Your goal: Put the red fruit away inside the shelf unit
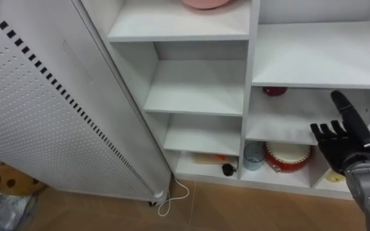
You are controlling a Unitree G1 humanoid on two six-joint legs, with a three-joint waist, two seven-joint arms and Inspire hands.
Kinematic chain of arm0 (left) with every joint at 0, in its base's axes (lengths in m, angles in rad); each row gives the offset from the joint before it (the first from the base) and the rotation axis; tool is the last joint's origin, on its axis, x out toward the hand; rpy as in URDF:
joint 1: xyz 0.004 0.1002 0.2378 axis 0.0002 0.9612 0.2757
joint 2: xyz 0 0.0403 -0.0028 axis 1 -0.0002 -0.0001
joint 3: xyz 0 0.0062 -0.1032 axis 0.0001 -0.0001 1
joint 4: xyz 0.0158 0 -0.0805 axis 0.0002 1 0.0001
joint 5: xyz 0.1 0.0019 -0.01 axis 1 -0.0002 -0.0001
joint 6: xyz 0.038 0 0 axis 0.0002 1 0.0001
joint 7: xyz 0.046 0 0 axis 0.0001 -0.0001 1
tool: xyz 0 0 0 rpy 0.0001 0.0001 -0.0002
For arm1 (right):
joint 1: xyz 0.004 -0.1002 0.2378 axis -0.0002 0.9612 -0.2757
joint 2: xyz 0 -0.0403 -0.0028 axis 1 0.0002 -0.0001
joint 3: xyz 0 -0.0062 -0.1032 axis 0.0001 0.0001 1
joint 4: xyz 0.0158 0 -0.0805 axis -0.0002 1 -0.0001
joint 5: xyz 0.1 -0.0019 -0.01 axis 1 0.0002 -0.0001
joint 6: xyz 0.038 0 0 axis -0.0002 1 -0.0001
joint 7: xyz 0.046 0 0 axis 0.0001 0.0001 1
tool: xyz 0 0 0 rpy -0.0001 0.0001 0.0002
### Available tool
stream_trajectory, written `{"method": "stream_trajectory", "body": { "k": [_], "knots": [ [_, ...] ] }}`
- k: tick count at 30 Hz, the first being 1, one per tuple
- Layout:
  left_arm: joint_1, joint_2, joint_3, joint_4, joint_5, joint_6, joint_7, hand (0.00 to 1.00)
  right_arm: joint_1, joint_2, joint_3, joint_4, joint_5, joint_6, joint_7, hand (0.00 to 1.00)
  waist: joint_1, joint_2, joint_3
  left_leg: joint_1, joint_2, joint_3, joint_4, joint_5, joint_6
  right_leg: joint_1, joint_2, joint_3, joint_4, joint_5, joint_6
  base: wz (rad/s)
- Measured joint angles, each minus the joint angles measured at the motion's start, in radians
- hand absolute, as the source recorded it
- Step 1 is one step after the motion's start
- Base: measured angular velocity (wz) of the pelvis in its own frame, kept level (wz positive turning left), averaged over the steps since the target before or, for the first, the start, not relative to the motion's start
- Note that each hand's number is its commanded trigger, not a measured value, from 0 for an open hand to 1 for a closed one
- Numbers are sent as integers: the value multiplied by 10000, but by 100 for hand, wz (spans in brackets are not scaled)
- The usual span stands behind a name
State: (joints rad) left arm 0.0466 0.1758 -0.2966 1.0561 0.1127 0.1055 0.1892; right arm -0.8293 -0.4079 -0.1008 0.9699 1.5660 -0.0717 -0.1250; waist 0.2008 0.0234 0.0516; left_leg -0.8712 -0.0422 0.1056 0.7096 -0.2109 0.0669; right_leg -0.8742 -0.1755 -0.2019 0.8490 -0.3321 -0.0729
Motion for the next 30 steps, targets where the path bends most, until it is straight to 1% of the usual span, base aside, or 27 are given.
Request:
{"method": "stream_trajectory", "body": {
  "k": [4, 6, 7, 10, 11, 14, 15, 16, 18, 20, 22, 23, 24, 25, 26, 28, 29, 30],
  "knots": [
    [33, 10, -5, -149, -3, 0, 0, 0, 3, -13, 21, 28, -4, 14, 70, 0, 6, 0, 0, 53, 2, 3, -1, 5, 8, 53, 9, 3, -5, 11, 3, 0],
    [44, 14, 6, -146, -11, 13, -2, 0, 11, -13, 22, 270, 1, 91, 153, 0, 24, 3, 0, 210, 34, 3, -3, 2, 6, 244, 42, -24, -78, 11, 4, -2],
    [41, 30, 8, -134, -20, 32, -19, 0, 30, -10, 36, 582, -3, 143, 339, 0, 58, 14, -7, 367, 122, 3, -32, -2, -1, 464, 119, -99, -254, 42, -16, -5],
    [52, 57, 7, -115, -18, 114, -107, 0, 122, -2, 59, 1285, -159, 348, 701, 0, 72, 18, -10, 906, 268, -32, -267, -17, -31, 1112, 288, -237, -726, 139, -45, -4],
    [56, 64, 10, -115, -19, 115, -145, 0, 156, -2, 58, 1381, -229, 401, 768, 0, 78, 19, -10, 1017, 294, -36, -350, -22, -41, 1240, 323, -250, -821, 162, -47, -9],
    [58, 79, 182, -7, 5, 115, -412, 0, 502, -26, 109, 2072, -652, 510, 1358, 0, 106, 41, -21, 1756, 371, -116, -813, -10, -90, 2114, 501, -373, -1499, 295, -6, -1],
    [41, 114, 267, 81, 2, 114, -464, 0, 876, -26, 204, 2304, -753, 518, 1665, 0, 73, 40, -29, 2116, 359, -253, -1059, 20, -128, 2572, 559, -500, -1829, 341, 15, 18],
    [38, 160, 307, 138, 6, 113, -481, 0, 1347, -26, 266, 2373, -867, 571, 1838, 0, 6, 0, -48, 2450, 350, -256, -1305, 51, -136, 2942, 598, -545, -2104, 376, 72, 20],
    [29, 158, 506, 266, 68, 96, -519, 0, 1840, -28, 293, 2554, -1256, 725, 2024, 0, -23, -6, -52, 2915, 318, -258, -1656, 95, -129, 3396, 636, -536, -2456, 429, 150, 6],
    [23, 162, 782, 463, 73, 41, -530, 0, 2279, -18, 312, 2915, -1676, 789, 2200, 0, -66, 17, -68, 3445, 285, -249, -2076, 141, -124, 3931, 651, -590, -2890, 504, 197, 0],
    [100, 219, 1326, 480, 125, 2, -548, 0, 3056, -16, 378, 3209, -2428, 888, 2426, 0, -203, -12, -88, 4217, 265, -264, -2590, 185, -134, 4756, 724, -674, -3558, 599, 282, 3],
    [141, 233, 1431, 503, 189, -29, -545, 0, 3284, -10, 379, 3227, -2601, 917, 2490, 0, -274, -22, -95, 4426, 255, -258, -2736, 200, -138, 4983, 730, -717, -3724, 628, 305, 7],
    [232, 260, 1649, 549, 293, -64, -540, 0, 3768, 21, 413, 3230, -3027, 955, 2590, 0, -413, -76, -148, 4856, 209, -236, -3046, 228, -142, 5406, 734, -749, -3984, 668, 355, 12],
    [314, 301, 1854, 580, 398, -92, -514, 0, 4259, 88, 422, 3249, -3540, 952, 2704, 0, -587, -138, -277, 5169, 197, -211, -3241, 229, -144, 5762, 772, -781, -4256, 707, 414, 13],
    [372, 325, 1998, 577, 509, -105, -485, 0, 4495, 155, 440, 3263, -3848, 950, 2743, 0, -630, -183, -316, 5373, 193, -203, -3362, 229, -144, 5990, 792, -812, -4423, 717, 431, 10],
    [484, 425, 2154, 571, 542, -117, -350, 0, 5483, 476, 1071, 3260, -4943, 949, 2943, 0, -902, -424, -458, 6129, 183, -191, -3800, 233, -150, 6874, 907, -877, -5072, 807, 514, 3],
    [487, 442, 2158, 571, 553, -129, -325, 0, 5723, 571, 1250, 3263, -5235, 956, 3006, 0, -946, -496, -486, 6310, 173, -184, -3906, 234, -152, 7053, 914, -888, -5184, 810, 520, 4],
    [489, 444, 2164, 539, 587, -247, -306, 0, 6247, 725, 1577, 3251, -5841, 1004, 3181, 0, -1016, -597, -508, 6688, 156, -176, -4094, 233, -153, 7494, 959, -915, -5488, 848, 573, 0]
  ]
}}
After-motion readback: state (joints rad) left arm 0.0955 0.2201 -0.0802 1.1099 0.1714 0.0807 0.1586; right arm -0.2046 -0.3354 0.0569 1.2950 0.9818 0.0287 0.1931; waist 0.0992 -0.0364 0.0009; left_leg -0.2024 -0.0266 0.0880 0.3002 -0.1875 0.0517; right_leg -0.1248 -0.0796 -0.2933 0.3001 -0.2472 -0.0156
